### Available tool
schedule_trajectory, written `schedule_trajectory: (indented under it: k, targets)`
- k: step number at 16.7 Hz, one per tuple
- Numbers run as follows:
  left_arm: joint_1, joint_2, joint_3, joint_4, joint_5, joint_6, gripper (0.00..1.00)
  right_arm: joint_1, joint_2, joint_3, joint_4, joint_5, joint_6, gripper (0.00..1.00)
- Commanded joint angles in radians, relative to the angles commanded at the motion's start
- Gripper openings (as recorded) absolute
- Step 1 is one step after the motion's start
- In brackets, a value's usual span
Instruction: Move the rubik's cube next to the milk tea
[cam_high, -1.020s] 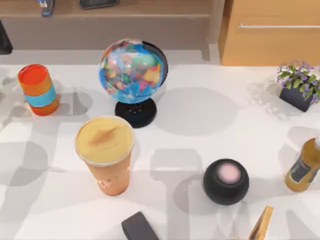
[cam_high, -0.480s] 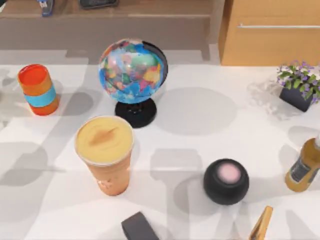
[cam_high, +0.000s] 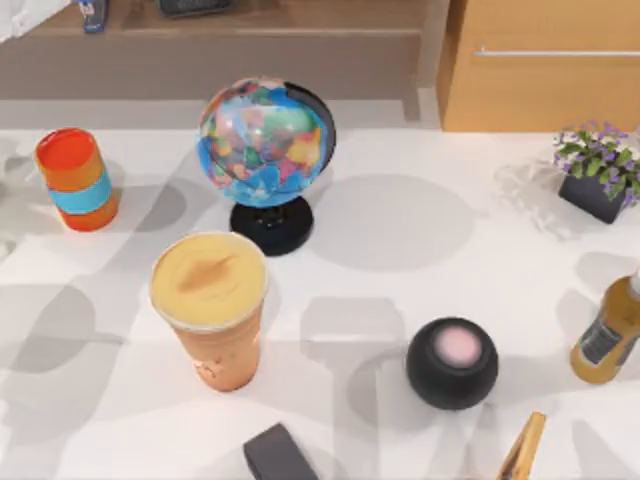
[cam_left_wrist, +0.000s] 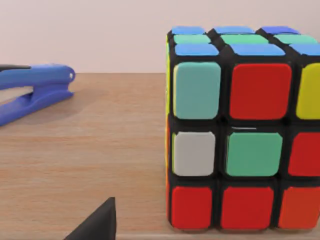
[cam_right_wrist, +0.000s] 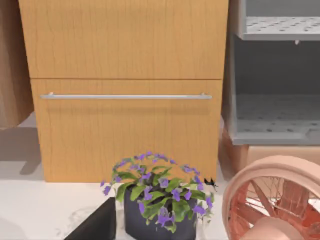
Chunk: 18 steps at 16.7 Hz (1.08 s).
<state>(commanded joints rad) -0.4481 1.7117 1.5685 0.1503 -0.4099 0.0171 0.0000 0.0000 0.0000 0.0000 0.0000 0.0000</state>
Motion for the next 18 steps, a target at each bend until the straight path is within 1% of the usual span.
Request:
schedule_trajectory:
  k: [4, 12, 16, 18]
  targets:
    - [0.007, 0.012, 0.012, -0.004, 0.006, 0.0, 1.0, 0.0, 0.0, 0.0, 0.0, 0.0, 0.0, 1.0]
    - [0.052, 0.217, 0.276, -0.059, 0.055, -0.001, 1.0, 0.0, 0.0, 0.0, 0.0, 0.0, 0.0, 1.0]
    - [0.054, 0.225, 0.285, -0.061, 0.057, -0.001, 1.0, 0.0, 0.0, 0.0, 0.0, 0.0, 0.0, 1.0]
    - [0.054, 0.225, 0.285, -0.061, 0.057, -0.001, 0.85, 0.0, 0.0, 0.0, 0.0, 0.0, 0.0, 1.0]
